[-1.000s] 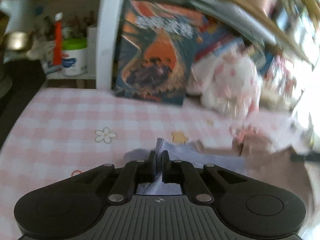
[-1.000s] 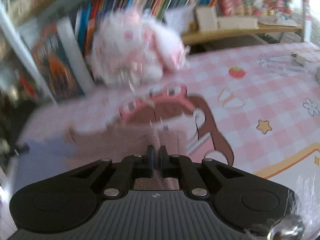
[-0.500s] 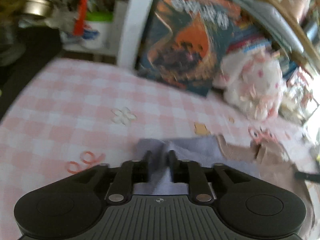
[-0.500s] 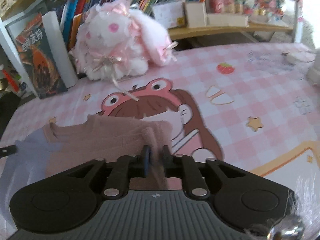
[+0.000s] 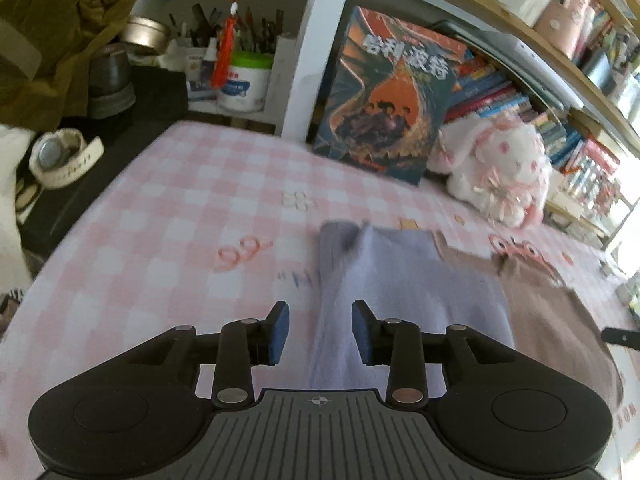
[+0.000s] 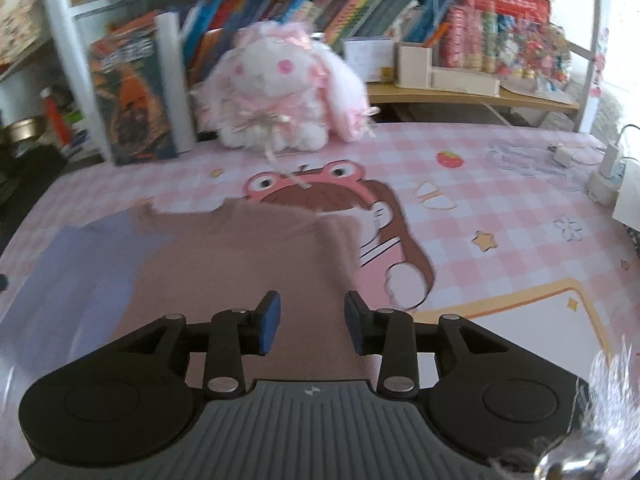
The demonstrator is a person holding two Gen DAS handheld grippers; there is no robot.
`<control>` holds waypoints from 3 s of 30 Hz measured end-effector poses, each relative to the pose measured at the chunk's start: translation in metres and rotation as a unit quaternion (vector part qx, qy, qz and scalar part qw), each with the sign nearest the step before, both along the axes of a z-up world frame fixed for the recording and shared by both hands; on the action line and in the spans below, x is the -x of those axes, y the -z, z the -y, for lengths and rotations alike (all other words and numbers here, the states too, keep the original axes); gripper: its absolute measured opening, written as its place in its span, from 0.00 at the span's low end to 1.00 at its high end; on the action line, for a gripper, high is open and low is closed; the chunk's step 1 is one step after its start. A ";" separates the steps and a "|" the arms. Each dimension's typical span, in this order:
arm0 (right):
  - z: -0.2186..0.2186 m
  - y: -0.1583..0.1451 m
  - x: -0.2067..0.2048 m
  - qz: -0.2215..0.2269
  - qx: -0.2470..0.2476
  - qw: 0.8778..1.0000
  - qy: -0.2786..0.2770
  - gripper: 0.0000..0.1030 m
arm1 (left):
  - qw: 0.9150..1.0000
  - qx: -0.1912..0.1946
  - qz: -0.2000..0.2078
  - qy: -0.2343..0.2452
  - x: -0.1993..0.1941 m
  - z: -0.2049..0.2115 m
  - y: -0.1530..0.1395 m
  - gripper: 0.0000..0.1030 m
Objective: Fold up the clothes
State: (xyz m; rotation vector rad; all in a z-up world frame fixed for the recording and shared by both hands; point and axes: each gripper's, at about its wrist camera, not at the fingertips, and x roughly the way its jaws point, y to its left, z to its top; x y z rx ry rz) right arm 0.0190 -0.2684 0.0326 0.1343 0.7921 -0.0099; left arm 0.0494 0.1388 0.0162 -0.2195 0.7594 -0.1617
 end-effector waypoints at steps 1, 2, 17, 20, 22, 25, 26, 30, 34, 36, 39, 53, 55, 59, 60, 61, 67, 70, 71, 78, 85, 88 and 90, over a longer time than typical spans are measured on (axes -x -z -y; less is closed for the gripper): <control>-0.004 -0.001 0.004 -0.001 0.001 1.000 -0.006 0.32 | 1.000 -0.002 -0.003 0.004 0.005 0.001 0.001 0.34; -0.008 -0.001 0.009 -0.001 0.003 1.000 -0.011 0.32 | 1.000 -0.005 -0.004 0.008 0.009 0.003 0.001 0.34; -0.058 0.015 0.066 -0.032 0.001 0.999 -0.027 0.35 | 0.998 -0.015 -0.022 0.049 0.055 0.014 0.005 0.34; -0.064 0.018 0.073 -0.040 -0.002 0.999 -0.026 0.35 | 0.998 -0.002 -0.033 0.051 0.059 0.014 0.011 0.34; -0.067 0.021 0.077 -0.044 -0.003 0.999 -0.025 0.35 | 0.998 0.013 -0.044 0.045 0.058 0.013 0.015 0.34; -0.070 0.022 0.082 -0.048 0.000 0.999 -0.024 0.36 | 0.996 0.058 -0.063 0.025 0.054 0.007 0.021 0.34; -0.071 0.023 0.082 -0.049 0.001 0.999 -0.024 0.36 | 0.994 0.087 -0.070 0.012 0.051 0.004 0.023 0.35; -0.075 0.023 0.084 -0.053 0.007 0.998 -0.028 0.37 | 0.974 0.199 -0.094 -0.044 0.043 -0.007 0.034 0.53; -0.078 0.023 0.084 -0.054 0.012 0.998 -0.032 0.39 | 0.946 0.281 -0.117 -0.115 0.036 -0.015 0.049 0.54; -0.079 0.023 0.084 -0.056 0.015 0.998 -0.033 0.42 | 0.931 0.312 -0.122 -0.144 0.034 -0.020 0.055 0.54; -0.081 0.023 0.085 -0.056 0.023 0.998 -0.035 0.46 | 0.917 0.333 -0.132 -0.173 0.029 -0.022 0.062 0.54; -0.033 0.009 0.057 -0.032 0.044 0.998 0.033 0.59 | 0.889 0.369 -0.150 -0.227 0.018 -0.022 0.070 0.52; -0.021 0.009 0.047 -0.033 0.041 0.998 0.040 0.59 | 0.886 0.373 -0.151 -0.232 0.020 -0.023 0.071 0.52; -0.006 0.015 0.031 -0.043 0.035 0.998 0.029 0.59 | 0.881 0.379 -0.142 -0.246 0.025 -0.021 0.072 0.53; -0.004 0.017 0.028 -0.046 0.033 0.998 0.023 0.59 | 0.880 0.378 -0.139 -0.251 0.026 -0.020 0.071 0.53; -0.001 0.019 0.025 -0.050 0.031 0.998 0.016 0.59 | 0.880 0.376 -0.136 -0.255 0.027 -0.019 0.070 0.53; 0.013 0.032 0.006 -0.071 0.020 0.997 -0.022 0.54 | 0.881 0.352 -0.114 -0.293 0.024 -0.005 0.064 0.50; 0.018 0.035 0.002 -0.074 0.008 0.996 -0.043 0.50 | 0.880 0.337 -0.104 -0.317 0.025 0.003 0.063 0.41; 0.019 0.036 0.001 -0.074 0.004 0.996 -0.050 0.49 | 0.881 0.330 -0.103 -0.324 0.026 0.004 0.064 0.32; 0.031 0.037 -0.004 -0.079 -0.021 0.993 -0.090 0.49 | 0.937 0.230 -0.006 -0.261 0.029 0.039 0.024 0.08; 0.034 0.038 -0.007 -0.080 -0.024 0.991 -0.107 0.50 | 0.955 0.200 0.030 -0.215 0.033 0.052 0.011 0.08; 0.035 0.038 -0.007 -0.079 -0.026 0.991 -0.109 0.51 | 0.940 0.238 0.004 -0.244 0.034 0.035 0.028 0.09; 0.035 0.038 -0.007 -0.078 -0.025 0.991 -0.108 0.51 | 0.936 0.243 -0.013 -0.253 0.033 0.030 0.037 0.19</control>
